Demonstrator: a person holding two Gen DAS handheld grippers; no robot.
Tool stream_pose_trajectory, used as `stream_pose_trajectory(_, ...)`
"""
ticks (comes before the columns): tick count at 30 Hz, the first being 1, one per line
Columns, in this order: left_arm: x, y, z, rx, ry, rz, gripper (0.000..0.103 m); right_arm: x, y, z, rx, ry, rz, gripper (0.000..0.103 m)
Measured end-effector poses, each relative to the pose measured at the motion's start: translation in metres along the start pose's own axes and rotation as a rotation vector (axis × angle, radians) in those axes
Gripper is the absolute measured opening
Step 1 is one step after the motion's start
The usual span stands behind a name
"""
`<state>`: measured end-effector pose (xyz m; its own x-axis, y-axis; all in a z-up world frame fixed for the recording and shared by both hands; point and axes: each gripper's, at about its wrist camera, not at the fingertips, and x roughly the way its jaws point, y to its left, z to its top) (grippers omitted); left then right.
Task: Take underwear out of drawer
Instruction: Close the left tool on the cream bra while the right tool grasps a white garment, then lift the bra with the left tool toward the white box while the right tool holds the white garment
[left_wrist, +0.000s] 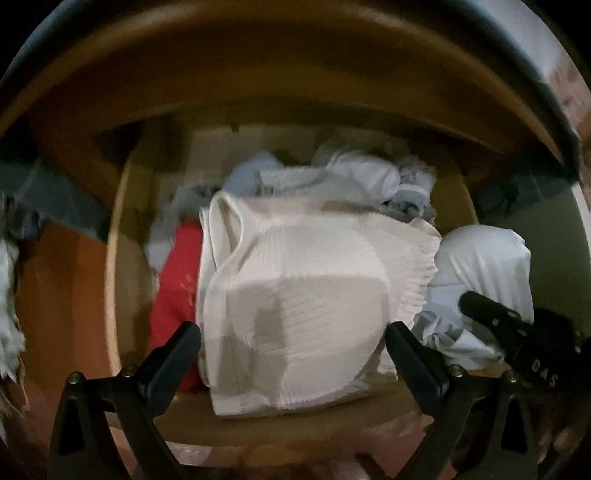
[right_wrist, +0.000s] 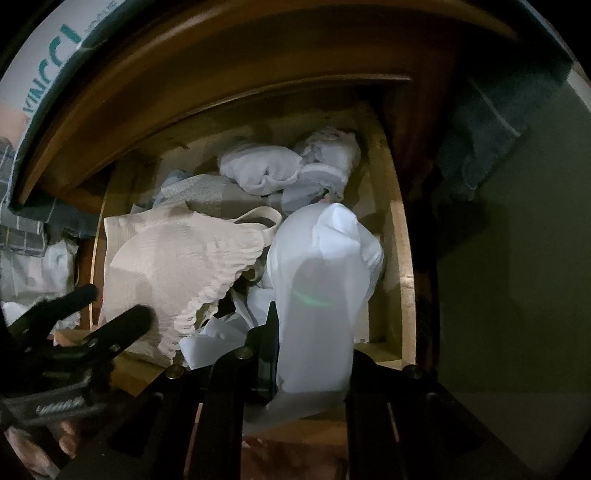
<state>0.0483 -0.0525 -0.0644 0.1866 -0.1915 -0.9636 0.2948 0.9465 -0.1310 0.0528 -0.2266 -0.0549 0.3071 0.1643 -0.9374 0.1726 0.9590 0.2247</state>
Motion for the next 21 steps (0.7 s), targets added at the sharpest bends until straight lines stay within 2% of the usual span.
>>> stream_pose_trajectory(7,0.021,0.002,-0.002,-0.040,0.087,-0.013,0.101,0.001,0.001,0.000,0.004,-0.001,0.026,0.011)
stream_pose_trajectory(8,0.021,0.004,-0.003,-0.055,0.083,-0.012,0.098,0.000,0.001,0.000,0.006,-0.004,0.031,0.011)
stream_pose_trajectory(10,0.018,0.005,-0.003,-0.060,0.075,-0.015,0.078,-0.001,0.000,-0.001,0.008,-0.003,0.039,0.011)
stream_pose_trajectory(14,0.010,0.010,-0.007,-0.068,0.056,-0.031,0.061,-0.003,0.000,-0.001,0.007,-0.008,0.053,0.011)
stream_pose_trajectory(15,0.008,0.011,-0.007,-0.071,0.054,-0.047,0.052,-0.003,0.000,-0.001,0.006,-0.011,0.057,0.011)
stream_pose_trajectory(16,0.007,0.013,-0.008,-0.078,0.058,-0.074,0.050,-0.004,0.001,-0.001,0.002,-0.013,0.060,0.011)
stream_pose_trajectory(21,-0.007,0.022,-0.011,-0.115,0.013,-0.111,0.045,-0.015,0.003,0.001,-0.004,-0.059,0.098,0.011)
